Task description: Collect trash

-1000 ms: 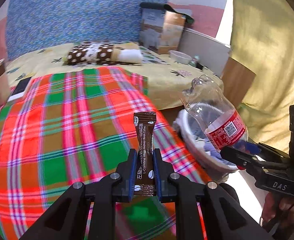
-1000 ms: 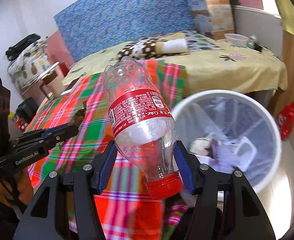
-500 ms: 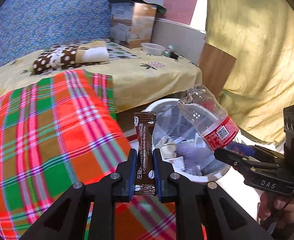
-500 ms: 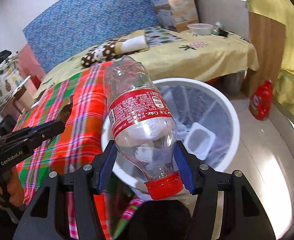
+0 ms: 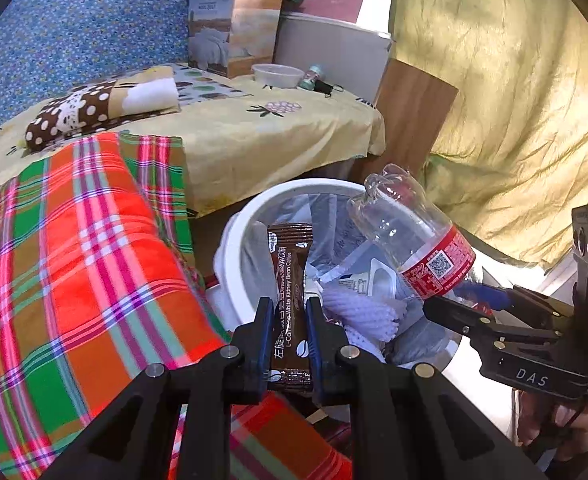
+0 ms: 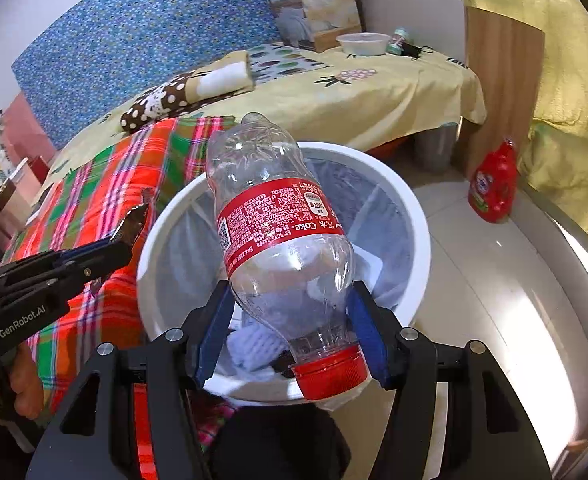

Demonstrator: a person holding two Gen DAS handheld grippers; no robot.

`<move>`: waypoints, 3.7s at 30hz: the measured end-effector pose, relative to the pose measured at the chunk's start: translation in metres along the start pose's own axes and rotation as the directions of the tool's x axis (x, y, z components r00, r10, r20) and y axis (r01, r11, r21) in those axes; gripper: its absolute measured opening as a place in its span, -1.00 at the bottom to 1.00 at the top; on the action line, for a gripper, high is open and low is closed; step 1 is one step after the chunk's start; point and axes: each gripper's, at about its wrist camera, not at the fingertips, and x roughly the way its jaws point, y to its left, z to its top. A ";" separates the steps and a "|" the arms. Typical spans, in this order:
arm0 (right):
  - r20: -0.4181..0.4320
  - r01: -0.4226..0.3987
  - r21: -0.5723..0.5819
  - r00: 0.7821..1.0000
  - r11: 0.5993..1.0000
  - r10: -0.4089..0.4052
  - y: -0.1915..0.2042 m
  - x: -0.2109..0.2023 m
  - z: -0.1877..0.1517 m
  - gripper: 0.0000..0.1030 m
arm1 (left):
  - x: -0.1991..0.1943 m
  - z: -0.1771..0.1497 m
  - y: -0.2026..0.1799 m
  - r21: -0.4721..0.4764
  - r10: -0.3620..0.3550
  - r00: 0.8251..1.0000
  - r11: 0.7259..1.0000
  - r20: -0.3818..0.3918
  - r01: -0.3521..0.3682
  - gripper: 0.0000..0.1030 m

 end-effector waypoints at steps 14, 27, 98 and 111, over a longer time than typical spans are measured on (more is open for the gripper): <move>0.061 -0.018 -0.006 0.998 1.000 0.019 -0.001 -0.015 0.000 0.18 | 0.003 0.005 -0.004 -0.015 -0.042 0.999 0.999 0.024 0.042 -0.36; 0.114 -0.038 -0.057 0.992 0.998 0.044 0.029 -0.040 -0.012 0.18 | -0.047 -0.019 -0.002 -0.019 -0.007 0.997 1.000 0.083 0.009 -0.36; 0.177 -0.088 -0.198 0.976 0.976 0.124 0.107 -0.089 -0.070 0.18 | -0.171 -0.119 0.024 -0.128 0.211 0.963 0.973 0.168 -0.190 -0.36; 0.173 -0.089 -0.200 0.977 0.976 0.125 0.109 -0.089 -0.070 0.18 | -0.171 -0.118 0.027 -0.129 0.210 0.964 0.973 0.165 -0.190 -0.35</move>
